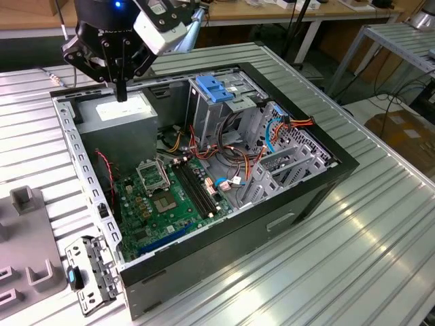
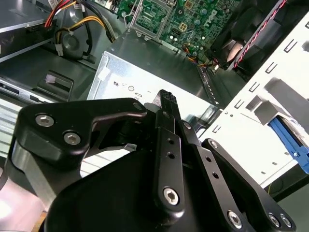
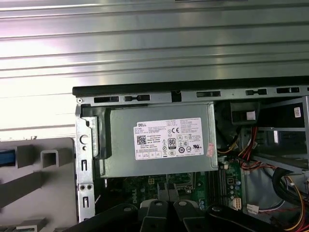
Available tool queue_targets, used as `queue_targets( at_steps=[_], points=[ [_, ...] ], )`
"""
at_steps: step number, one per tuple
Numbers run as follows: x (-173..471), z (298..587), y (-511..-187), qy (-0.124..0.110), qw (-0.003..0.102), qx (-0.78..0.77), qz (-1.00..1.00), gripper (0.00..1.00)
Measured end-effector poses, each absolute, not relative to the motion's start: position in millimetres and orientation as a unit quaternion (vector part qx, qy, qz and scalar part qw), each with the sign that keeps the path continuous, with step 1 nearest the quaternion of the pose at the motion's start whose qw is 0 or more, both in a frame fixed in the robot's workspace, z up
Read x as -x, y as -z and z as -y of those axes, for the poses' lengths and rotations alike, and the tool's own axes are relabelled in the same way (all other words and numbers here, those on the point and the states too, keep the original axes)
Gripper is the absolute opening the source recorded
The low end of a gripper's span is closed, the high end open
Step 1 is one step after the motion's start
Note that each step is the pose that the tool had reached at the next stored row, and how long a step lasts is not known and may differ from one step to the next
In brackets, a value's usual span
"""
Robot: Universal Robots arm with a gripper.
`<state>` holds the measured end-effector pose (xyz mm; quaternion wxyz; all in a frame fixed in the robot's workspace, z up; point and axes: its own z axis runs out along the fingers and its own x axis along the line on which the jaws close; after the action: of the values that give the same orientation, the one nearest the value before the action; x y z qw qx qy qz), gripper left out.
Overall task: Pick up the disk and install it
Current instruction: 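Reach for the disk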
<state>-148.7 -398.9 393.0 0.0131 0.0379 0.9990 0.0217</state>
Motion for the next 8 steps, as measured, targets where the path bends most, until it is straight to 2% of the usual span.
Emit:
queue_targets(
  at_steps=[8],
  points=[
    [153.9,398.9,-392.9,-0.022,0.013,-0.038,-0.999,0.11]
  ],
)
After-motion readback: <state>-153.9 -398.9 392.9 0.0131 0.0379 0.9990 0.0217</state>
